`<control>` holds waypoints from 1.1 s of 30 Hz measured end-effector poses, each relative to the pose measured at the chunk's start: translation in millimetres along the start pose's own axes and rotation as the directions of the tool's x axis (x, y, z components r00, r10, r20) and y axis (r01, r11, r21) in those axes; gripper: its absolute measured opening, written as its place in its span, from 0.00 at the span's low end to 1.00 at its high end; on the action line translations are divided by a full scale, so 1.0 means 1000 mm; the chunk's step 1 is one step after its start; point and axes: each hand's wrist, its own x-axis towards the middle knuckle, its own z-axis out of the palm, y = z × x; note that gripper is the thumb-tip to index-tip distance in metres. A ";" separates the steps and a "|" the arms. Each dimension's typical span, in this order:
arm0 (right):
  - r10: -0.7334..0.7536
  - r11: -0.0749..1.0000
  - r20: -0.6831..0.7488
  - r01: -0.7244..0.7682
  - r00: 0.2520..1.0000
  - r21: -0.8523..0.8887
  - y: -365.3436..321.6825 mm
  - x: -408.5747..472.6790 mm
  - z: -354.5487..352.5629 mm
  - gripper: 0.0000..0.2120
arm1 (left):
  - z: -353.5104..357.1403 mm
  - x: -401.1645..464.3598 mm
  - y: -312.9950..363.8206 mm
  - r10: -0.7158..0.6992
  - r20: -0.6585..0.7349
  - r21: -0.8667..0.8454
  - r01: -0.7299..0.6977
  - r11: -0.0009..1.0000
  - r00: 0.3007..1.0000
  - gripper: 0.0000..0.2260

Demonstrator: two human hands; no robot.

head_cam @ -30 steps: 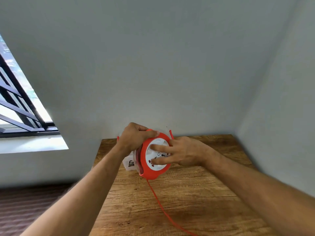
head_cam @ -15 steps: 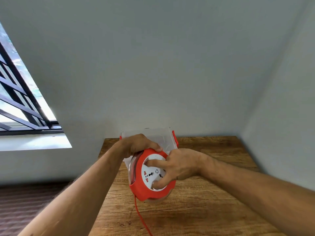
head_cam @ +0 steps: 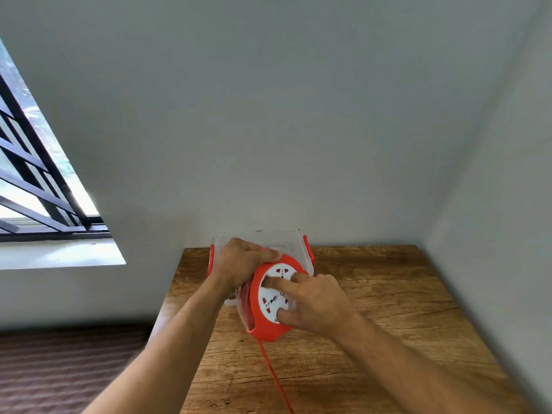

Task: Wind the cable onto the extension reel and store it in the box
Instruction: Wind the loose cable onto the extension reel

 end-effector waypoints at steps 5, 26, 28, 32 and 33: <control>0.428 0.849 0.074 -0.429 0.901 0.307 -0.026 -0.010 0.006 0.33 | 0.016 -0.017 -0.013 0.064 -0.159 -0.132 -0.086 0.988 0.985 0.07; -0.358 0.933 0.205 0.356 0.911 0.046 0.004 -0.035 -0.023 0.25 | -0.007 -0.013 -0.034 -0.091 0.224 -0.114 0.119 0.986 0.970 0.12; -0.365 0.927 0.282 0.373 0.887 0.025 0.004 -0.031 -0.030 0.30 | -0.010 -0.014 -0.031 -0.117 0.251 -0.060 0.136 0.989 0.961 0.12; -0.559 0.820 0.280 0.570 0.780 0.048 0.004 -0.021 -0.041 0.31 | -0.015 -0.014 -0.024 -0.213 0.318 0.076 0.199 0.977 0.924 0.15; -0.622 0.765 0.313 0.643 0.718 0.047 0.004 -0.021 -0.043 0.30 | -0.016 -0.014 -0.023 -0.245 0.345 0.111 0.220 0.969 0.906 0.17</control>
